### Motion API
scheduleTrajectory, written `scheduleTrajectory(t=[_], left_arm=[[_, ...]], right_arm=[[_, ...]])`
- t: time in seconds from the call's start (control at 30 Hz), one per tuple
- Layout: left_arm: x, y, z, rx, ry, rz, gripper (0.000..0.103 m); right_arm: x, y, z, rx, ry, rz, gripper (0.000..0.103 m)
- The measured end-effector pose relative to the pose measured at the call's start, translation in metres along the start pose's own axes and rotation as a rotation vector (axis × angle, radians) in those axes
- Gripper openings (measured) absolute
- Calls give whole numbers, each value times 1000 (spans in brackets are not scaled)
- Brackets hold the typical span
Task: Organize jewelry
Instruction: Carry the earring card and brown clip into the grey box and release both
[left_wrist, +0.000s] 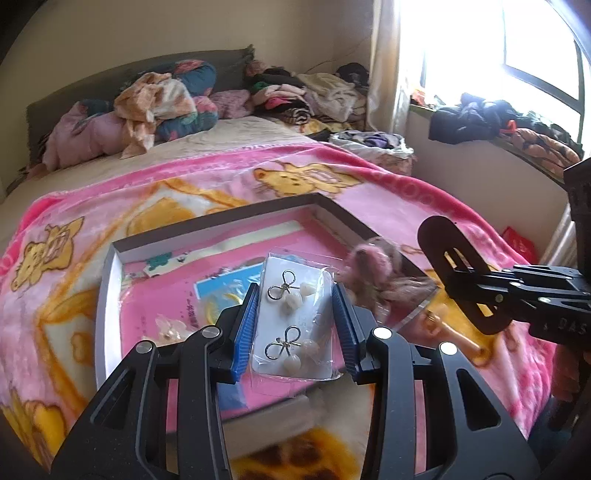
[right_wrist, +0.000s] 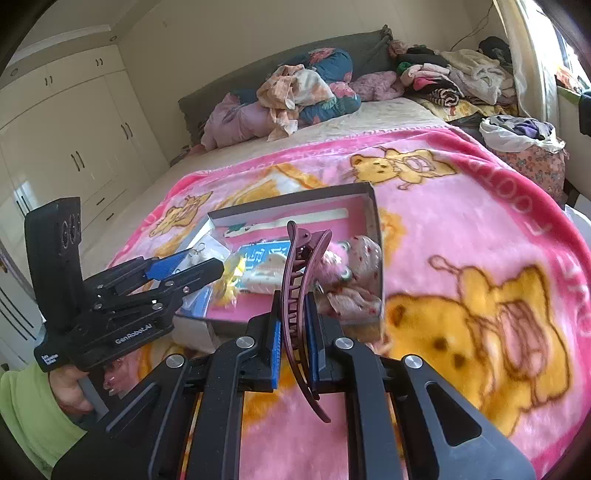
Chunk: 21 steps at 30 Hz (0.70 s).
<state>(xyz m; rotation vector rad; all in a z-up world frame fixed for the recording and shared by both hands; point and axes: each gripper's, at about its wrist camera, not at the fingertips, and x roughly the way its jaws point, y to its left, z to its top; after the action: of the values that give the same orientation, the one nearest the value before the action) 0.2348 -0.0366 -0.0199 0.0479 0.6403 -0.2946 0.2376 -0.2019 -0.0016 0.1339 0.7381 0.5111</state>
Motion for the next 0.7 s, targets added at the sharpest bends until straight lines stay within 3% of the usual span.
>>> scheduleTrajectory(t=[0.27,0.7], left_arm=[[19,18,5,-24,17,52,31],[40,32,-1,-58,52,75,31]], right_arm=[[31,4,16,-36,27,-19,11],[70,-2,25,-47,65,-54,11]])
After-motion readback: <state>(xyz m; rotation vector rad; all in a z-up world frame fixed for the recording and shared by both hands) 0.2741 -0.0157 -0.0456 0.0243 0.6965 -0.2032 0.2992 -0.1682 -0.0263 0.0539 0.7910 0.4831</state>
